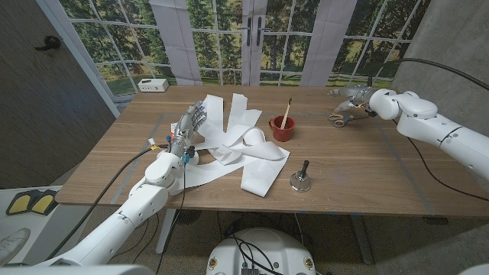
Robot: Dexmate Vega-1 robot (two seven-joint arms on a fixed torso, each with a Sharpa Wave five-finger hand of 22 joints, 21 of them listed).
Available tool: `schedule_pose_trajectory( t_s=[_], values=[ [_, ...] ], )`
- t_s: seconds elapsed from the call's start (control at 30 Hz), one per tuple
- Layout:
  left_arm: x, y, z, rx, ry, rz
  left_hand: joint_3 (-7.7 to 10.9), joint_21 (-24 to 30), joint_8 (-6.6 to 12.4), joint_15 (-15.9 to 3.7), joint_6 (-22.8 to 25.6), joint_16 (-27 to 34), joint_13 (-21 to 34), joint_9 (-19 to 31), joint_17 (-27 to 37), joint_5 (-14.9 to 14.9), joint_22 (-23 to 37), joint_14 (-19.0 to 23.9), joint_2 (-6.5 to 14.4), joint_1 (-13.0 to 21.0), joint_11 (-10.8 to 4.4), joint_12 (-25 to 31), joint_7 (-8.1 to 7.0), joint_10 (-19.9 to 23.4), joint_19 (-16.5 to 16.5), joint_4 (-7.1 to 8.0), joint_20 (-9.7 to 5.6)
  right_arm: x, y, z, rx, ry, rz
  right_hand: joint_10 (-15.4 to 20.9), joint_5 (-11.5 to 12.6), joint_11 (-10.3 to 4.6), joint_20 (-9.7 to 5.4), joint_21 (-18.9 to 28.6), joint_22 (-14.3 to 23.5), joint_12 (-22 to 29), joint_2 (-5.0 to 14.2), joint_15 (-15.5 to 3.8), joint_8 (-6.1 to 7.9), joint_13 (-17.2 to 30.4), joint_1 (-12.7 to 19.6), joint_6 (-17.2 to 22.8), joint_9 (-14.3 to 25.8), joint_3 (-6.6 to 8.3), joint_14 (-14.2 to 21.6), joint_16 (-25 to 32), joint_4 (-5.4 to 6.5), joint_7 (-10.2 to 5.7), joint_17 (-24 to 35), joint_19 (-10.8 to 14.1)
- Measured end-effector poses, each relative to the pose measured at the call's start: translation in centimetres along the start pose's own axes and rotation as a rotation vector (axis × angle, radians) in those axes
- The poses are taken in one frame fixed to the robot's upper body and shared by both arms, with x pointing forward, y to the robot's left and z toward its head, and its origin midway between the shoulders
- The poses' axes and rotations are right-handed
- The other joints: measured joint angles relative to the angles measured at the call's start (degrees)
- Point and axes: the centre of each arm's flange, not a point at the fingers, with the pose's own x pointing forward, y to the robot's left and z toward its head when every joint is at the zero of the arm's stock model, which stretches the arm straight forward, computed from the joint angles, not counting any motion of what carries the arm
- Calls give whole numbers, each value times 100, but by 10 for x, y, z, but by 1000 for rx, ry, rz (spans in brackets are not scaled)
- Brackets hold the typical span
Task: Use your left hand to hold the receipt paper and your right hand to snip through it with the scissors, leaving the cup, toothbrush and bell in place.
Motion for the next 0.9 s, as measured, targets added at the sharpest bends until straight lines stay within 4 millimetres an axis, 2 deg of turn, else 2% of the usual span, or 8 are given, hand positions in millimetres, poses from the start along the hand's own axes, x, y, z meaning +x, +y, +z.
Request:
schedule_pose_trajectory(
  t_s=[0.17, 0.47, 0.73, 0.9],
  values=[
    [0, 0, -1, -1, 2, -1, 0, 0, 0, 0, 0, 0, 0, 0, 0, 0, 0, 0, 0, 0, 0, 0, 0, 0, 0, 0, 0, 1, 3, -4, -7, 11, 8, 10, -22, -51, -9, 0, 0, 0, -9, 1, 0, 0, 53, 22, 7, 4, 0, 0, 4, -84, 10, -10],
    [-3, -1, -5, -3, 16, -1, 0, 0, 0, 0, 21, 0, 0, 0, 0, 0, 0, 0, 0, 0, 0, 0, 21, 0, 0, 0, 0, 6, 9, -13, 10, 33, 19, -10, -22, -70, -71, 0, 0, -35, -70, 0, 0, 27, 114, 22, 30, 23, -62, -35, 23, -84, 10, -10],
    [-4, -3, -9, -5, 27, 2, 0, -43, 1, 0, 21, -28, 0, 0, 0, 0, 0, 0, 0, 0, 0, 0, 20, 0, 0, 0, 0, 11, 14, -18, 0, 38, 27, 66, -22, -139, -105, 0, 0, -35, -54, 0, 0, 54, 173, 163, 29, 46, -61, -35, 47, -307, 9, -20],
    [-5, -4, -10, -5, 27, 5, 0, -43, 1, 0, 21, -28, 0, 0, 0, 0, 0, 0, 0, 0, 0, 0, 20, 0, 0, 0, 0, 14, 17, -21, -11, 42, 37, 86, -22, -120, -122, 0, 0, -35, -46, 0, 0, 54, 226, 174, 29, 66, -61, -34, 67, -317, 9, 0]
  ],
)
